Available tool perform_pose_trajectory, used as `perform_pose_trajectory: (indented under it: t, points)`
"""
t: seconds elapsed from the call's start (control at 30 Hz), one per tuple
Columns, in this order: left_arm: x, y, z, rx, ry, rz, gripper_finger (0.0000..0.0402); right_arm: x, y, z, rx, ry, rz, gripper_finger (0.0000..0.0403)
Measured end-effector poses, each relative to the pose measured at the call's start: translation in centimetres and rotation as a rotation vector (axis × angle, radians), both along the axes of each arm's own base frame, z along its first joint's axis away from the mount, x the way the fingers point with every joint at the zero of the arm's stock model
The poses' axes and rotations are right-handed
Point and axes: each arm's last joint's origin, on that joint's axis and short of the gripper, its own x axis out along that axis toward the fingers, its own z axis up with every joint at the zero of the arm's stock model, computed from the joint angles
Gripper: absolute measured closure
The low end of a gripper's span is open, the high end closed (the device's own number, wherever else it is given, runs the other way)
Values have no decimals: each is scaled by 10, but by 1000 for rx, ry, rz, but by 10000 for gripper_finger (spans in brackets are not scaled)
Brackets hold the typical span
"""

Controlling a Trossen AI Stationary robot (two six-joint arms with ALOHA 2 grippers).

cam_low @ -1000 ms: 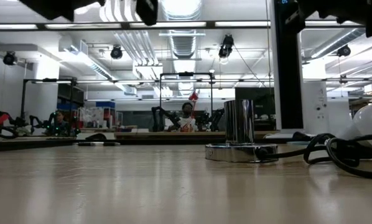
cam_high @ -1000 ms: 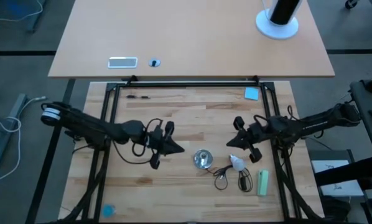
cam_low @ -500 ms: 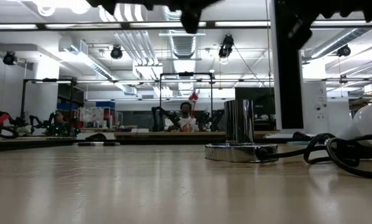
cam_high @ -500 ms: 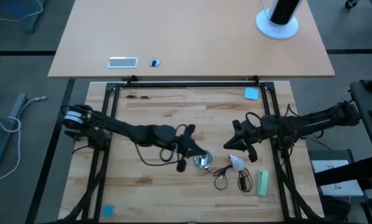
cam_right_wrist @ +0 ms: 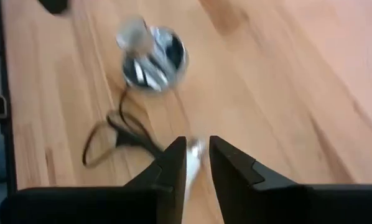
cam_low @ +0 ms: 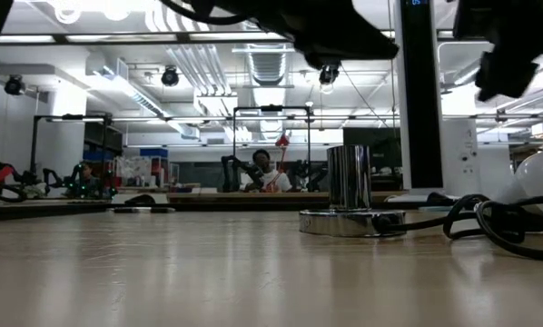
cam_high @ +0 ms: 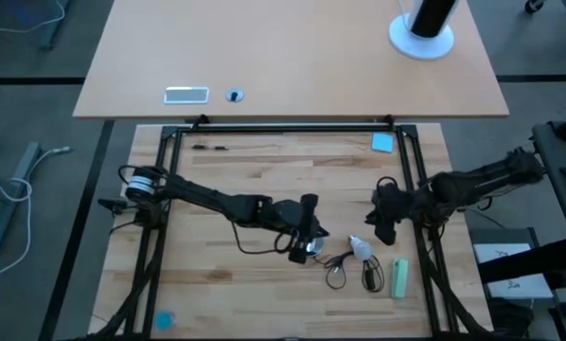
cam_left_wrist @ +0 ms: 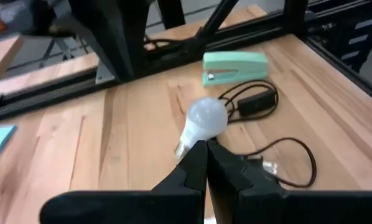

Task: Screw lightbulb
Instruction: Insert the lightbulb into the lamp

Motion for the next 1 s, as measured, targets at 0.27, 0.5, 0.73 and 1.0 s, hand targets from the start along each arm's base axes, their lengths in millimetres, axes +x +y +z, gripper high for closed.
perform_pose_trajectory:
  t: [0.27,0.5,0.73,1.0]
  points:
    - [22,1,-15,92,24,-33,401,-4,19,-10,54,109,-4,249]
    - [48,0,-37,275,22,-48,401,-4,38,-19,46,183,45,182]
    - [71,0,-55,368,43,-33,373,-10,54,-25,64,214,12,163]
    - [86,-2,-72,409,58,-58,291,-21,56,-44,99,240,-169,176]
